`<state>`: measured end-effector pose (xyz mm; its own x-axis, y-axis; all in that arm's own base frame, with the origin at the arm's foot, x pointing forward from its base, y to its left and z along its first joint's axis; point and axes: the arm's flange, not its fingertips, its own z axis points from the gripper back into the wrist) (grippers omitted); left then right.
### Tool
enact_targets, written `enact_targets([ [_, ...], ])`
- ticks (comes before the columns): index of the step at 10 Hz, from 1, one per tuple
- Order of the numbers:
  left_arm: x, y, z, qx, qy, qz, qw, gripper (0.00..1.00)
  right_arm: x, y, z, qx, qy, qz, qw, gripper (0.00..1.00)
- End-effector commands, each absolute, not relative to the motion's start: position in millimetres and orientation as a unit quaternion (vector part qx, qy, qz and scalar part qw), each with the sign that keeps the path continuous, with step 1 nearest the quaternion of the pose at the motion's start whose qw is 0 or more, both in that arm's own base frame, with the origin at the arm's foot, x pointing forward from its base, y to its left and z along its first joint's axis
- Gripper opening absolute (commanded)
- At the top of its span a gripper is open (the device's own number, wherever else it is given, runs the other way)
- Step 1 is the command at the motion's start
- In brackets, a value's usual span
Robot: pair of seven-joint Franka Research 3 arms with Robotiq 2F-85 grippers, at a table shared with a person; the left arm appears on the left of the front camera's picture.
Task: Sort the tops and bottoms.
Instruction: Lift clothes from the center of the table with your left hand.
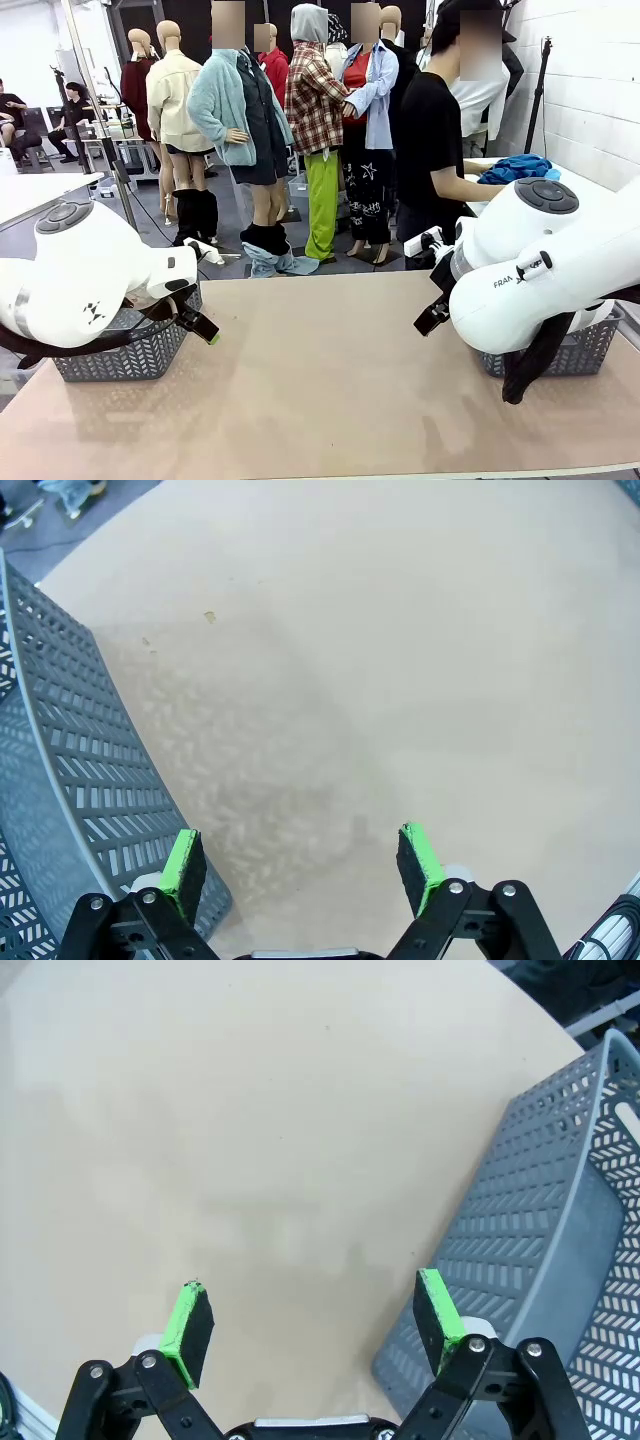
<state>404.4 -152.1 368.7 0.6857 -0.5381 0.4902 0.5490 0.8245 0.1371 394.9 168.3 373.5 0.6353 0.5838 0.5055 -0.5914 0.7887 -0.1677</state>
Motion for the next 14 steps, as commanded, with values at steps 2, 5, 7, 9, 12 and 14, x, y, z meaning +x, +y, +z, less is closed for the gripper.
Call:
enact_targets([
  [2,404,-151,372,-0.011,-0.267,-0.295,0.917,1.0,395,168,373,0.007,-0.277,0.324,0.905,1.0],
  [5,404,-151,372,-0.011,-0.267,-0.295,0.917,1.0,395,168,373,0.007,-0.277,0.324,0.905,1.0],
  [7,404,-152,369,-0.01,-0.264,-0.296,0.918,1.0,395,168,373,0.007,-0.277,0.325,0.904,1.0],
  [9,402,-164,413,-0.01,-0.332,-0.321,0.887,1.0,388,175,403,0.008,-0.339,0.329,0.882,1.0],
  [12,389,-155,491,0.018,-0.424,-0.32,0.847,1.0,375,160,473,-0.018,-0.426,0.302,0.853,1.0],
  [14,377,-90,550,0.034,-0.458,-0.245,0.854,1.0,362,92,517,-0.04,-0.476,0.198,0.856,1.0],
])
